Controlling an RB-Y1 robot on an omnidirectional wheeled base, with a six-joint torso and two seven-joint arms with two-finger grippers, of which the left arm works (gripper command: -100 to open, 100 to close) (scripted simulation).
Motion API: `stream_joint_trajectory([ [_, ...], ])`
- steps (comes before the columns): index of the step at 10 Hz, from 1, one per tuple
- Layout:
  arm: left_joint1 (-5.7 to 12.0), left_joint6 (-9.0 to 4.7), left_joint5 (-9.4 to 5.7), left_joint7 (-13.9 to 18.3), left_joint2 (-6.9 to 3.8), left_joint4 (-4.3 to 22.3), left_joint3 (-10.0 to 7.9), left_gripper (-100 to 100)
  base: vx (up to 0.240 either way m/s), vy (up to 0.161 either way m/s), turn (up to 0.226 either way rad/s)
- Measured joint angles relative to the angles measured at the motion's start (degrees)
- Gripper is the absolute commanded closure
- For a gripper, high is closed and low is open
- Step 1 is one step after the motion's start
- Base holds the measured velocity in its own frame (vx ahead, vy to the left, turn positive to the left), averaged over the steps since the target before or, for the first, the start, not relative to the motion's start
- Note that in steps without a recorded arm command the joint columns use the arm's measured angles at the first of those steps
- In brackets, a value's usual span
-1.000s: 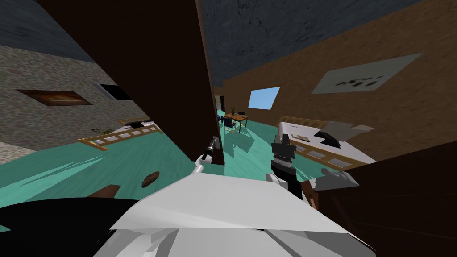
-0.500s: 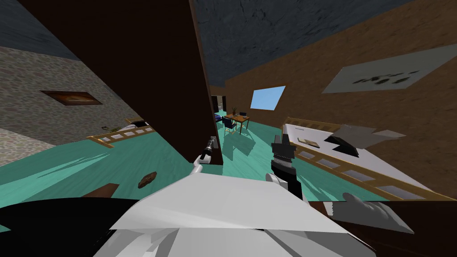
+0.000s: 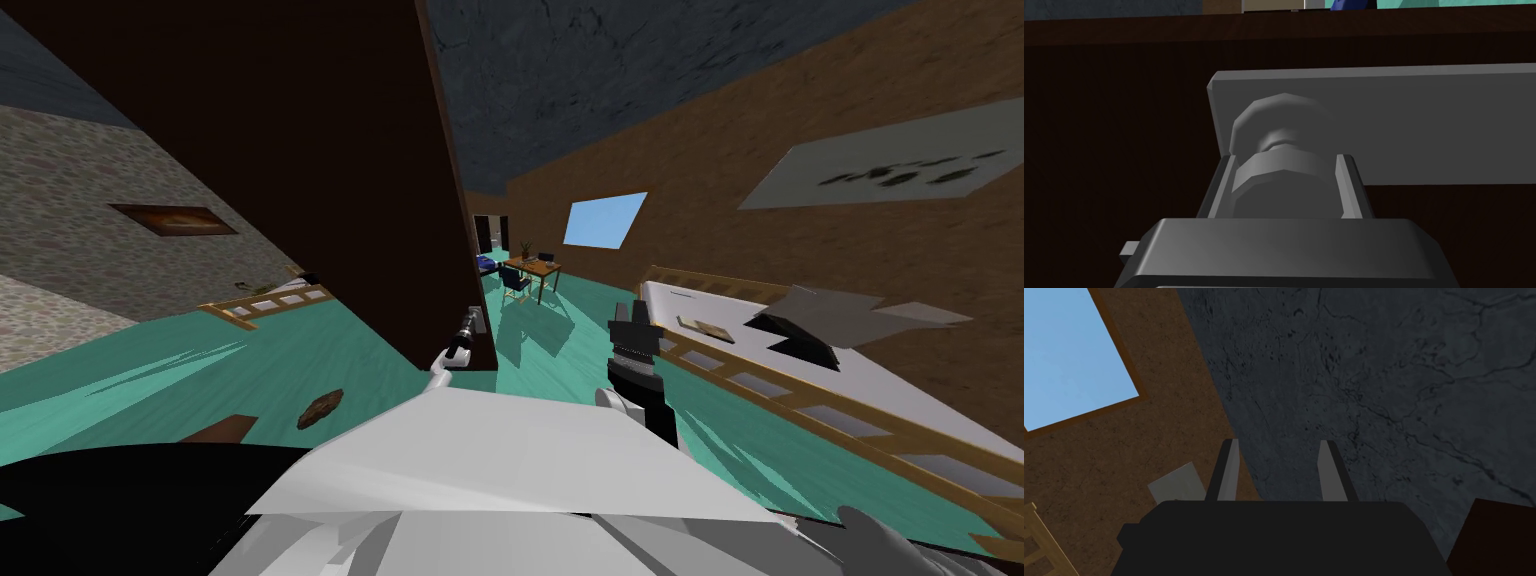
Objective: Push the door open
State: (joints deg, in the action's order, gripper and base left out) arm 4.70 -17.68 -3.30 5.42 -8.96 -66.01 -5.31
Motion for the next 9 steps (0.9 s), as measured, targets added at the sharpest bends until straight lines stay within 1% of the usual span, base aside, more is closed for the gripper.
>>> stream_joint_trajectory([
  [1,0.46,-0.50,-0.09,-0.2,0.10,0.8,-0.86,100,0.187,-0.090,0.070],
  [2,0.52,-0.79,-0.20,-0.4,0.13,1.1,-1.65,100,0.213,-0.091,0.089],
  [3,0.57,-0.55,-0.27,-0.7,0.31,1.0,-2.44,100,0.191,-0.116,0.076],
  [4,0.40,-0.25,-0.40,-0.9,0.22,0.6,-3.19,100,0.185,-0.116,0.075],
  [5,0.23,-0.25,-0.51,-1.0,0.12,0.5,-3.93,100,0.185,-0.100,0.067],
  [7,0.30,-0.39,-0.70,-1.3,0.07,1.0,-5.28,100,0.181,-0.067,0.044],
  [9,0.24,-0.34,-0.80,-1.4,0.01,0.8,-5.90,100,0.116,-0.028,0.040],
])
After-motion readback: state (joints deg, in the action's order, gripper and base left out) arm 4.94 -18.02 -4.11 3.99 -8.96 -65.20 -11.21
